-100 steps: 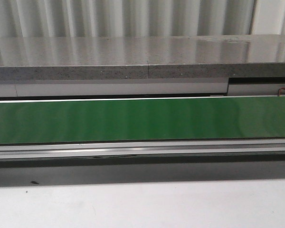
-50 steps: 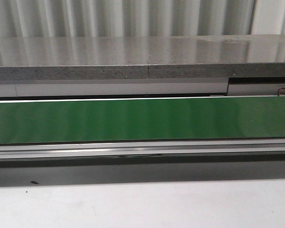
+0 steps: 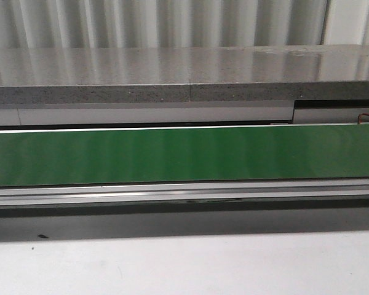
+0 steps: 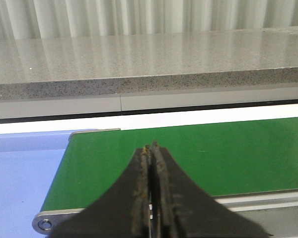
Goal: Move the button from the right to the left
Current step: 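Close the right gripper around the black base of the yellow button, then carry the button onto the near end of the belt and open the right gripper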
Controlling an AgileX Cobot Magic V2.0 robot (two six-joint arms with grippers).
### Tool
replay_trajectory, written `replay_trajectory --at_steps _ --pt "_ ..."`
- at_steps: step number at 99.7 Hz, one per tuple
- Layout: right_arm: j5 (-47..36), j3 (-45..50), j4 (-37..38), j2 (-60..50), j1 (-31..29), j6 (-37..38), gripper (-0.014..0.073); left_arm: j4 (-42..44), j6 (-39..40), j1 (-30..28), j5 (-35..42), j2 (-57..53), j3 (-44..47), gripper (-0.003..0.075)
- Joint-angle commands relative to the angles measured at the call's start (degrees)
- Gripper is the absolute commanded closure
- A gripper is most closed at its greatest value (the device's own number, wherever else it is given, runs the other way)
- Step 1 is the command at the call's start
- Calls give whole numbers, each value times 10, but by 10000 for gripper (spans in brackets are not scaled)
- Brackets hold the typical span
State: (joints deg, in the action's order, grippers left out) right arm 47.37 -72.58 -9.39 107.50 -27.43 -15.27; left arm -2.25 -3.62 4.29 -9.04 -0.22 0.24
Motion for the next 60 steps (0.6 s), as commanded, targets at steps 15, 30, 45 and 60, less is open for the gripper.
replay_trajectory --at_steps 15,30,45,60 --pt "11 -15 -3 -111 51 3 512 -1 1 -2 44 -18 22 741" --pt "29 -15 -2 -126 105 23 512 -1 1 -2 44 -18 22 741" --pt "23 -15 8 -119 156 60 512 -1 1 -2 44 -18 22 741" --pt "26 -15 14 -104 164 93 428 -1 1 -2 44 -18 22 741"
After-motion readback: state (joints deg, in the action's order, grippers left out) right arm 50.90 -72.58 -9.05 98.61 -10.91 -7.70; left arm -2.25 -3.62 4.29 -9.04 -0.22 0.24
